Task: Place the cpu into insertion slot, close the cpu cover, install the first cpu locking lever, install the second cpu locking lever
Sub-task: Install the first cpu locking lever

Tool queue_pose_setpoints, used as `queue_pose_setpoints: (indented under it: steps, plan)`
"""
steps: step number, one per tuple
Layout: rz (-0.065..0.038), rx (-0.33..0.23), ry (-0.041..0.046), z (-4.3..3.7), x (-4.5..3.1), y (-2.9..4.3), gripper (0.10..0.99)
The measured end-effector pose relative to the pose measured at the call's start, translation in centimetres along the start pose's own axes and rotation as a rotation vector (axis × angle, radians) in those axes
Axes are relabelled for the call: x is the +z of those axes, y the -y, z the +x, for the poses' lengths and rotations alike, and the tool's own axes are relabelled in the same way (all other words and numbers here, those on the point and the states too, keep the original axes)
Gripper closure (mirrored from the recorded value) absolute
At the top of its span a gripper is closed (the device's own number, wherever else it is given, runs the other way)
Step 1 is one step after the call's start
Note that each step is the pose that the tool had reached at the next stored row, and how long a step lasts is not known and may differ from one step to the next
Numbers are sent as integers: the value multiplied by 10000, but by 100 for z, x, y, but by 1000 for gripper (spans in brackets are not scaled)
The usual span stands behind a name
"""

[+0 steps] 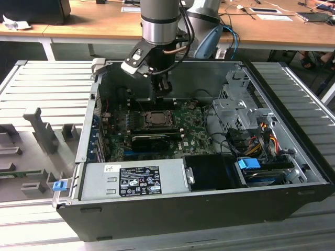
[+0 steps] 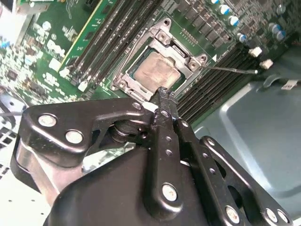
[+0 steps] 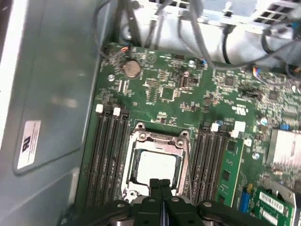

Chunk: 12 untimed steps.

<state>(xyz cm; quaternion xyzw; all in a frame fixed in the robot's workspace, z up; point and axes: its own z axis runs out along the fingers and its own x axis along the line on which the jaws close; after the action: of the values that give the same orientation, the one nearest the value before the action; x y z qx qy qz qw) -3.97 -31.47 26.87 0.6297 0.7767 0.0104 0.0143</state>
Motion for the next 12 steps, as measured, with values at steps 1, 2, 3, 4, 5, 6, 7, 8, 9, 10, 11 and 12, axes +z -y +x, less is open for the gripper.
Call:
queue_pose_setpoints:
  steps: [1,2,3,4,5,6,7,8,9,10,11,12]
  plan:
    - [-4,-503,-14,0,0,0,980]
    - [-7,-1065,-25,0,0,1,980]
    - [-8,-1305,-29,0,1,1,980]
    - [-10,-1465,-32,0,1,1,980]
    - [-11,-1680,-36,0,1,1,980]
    - [-7,-1798,-21,1,2,1,980]
    - [1,-1932,0,0,3,2,980]
    - [1,-2051,-1,0,4,5,980]
    - [-4,-2481,-14,1,6,5,980]
    - [-8,-2808,-24,1,7,5,980]
    - [-8,-2955,-26,1,7,5,980]
    - [-11,-3222,-34,1,7,5,980]
